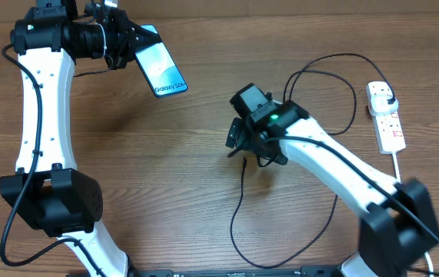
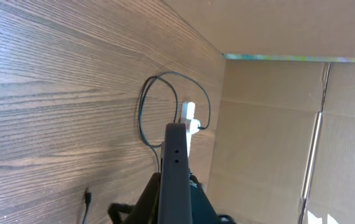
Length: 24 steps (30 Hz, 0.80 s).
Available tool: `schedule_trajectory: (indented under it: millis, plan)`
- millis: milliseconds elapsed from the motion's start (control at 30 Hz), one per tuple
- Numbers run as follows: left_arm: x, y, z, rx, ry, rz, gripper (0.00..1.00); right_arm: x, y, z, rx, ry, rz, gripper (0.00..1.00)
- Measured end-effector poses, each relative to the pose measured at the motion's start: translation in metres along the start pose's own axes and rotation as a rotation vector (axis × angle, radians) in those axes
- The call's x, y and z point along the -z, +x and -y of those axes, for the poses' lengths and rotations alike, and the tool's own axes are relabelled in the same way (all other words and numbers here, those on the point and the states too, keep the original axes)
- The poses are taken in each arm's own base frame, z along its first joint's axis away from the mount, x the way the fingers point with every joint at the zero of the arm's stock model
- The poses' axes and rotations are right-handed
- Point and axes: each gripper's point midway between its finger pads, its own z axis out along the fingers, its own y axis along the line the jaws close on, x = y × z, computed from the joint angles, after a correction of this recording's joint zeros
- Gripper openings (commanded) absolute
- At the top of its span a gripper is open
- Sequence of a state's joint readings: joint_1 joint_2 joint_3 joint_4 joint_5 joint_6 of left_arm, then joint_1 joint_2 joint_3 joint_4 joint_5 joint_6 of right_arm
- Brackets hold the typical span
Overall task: Plug charger to phone and switch on socket
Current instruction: 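Lower the right gripper to the black cable's plug end and grasp it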
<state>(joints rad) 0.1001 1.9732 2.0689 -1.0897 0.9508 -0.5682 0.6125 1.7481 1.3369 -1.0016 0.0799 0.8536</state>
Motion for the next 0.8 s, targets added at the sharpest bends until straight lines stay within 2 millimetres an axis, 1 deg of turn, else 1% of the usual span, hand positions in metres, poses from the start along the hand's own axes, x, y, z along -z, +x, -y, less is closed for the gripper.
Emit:
schedule_trajectory:
  millis: [33,133,267,433,500,633,667,800]
  plan:
    - [0.0,0.0,0.0,0.0,-0.002,0.001,0.04,-0.012,0.002,0.003,-0.001,0.03,-0.016,1.0]
    - [0.0,-0.001,-0.001,0.0,-0.005,0.003,0.04,-0.033,0.006,0.008,-0.001,0.084,-0.05,1.0]
    - [0.0,-0.002,-0.002,0.0,-0.014,0.009,0.04,-0.035,0.007,0.009,-0.012,0.089,-0.052,1.0]
    - [0.0,-0.003,-0.005,0.0,-0.029,0.019,0.04,-0.036,0.007,-0.001,-0.026,0.044,-0.062,1.0]
    - [0.0,-0.003,-0.005,0.0,-0.032,0.02,0.04,-0.038,0.009,-0.001,-0.029,0.036,-0.066,1.0]
    - [0.0,-0.004,-0.006,-0.001,-0.032,0.022,0.04,-0.052,0.021,0.002,-0.031,0.017,-0.104,1.0]
    - [0.0,-0.004,-0.005,-0.001,-0.032,0.022,0.04,-0.056,0.026,0.006,-0.031,0.023,-0.118,1.0]
    - [0.0,-0.004,-0.005,-0.004,-0.032,0.023,0.04,-0.064,0.032,0.008,-0.034,0.013,-0.132,1.0]
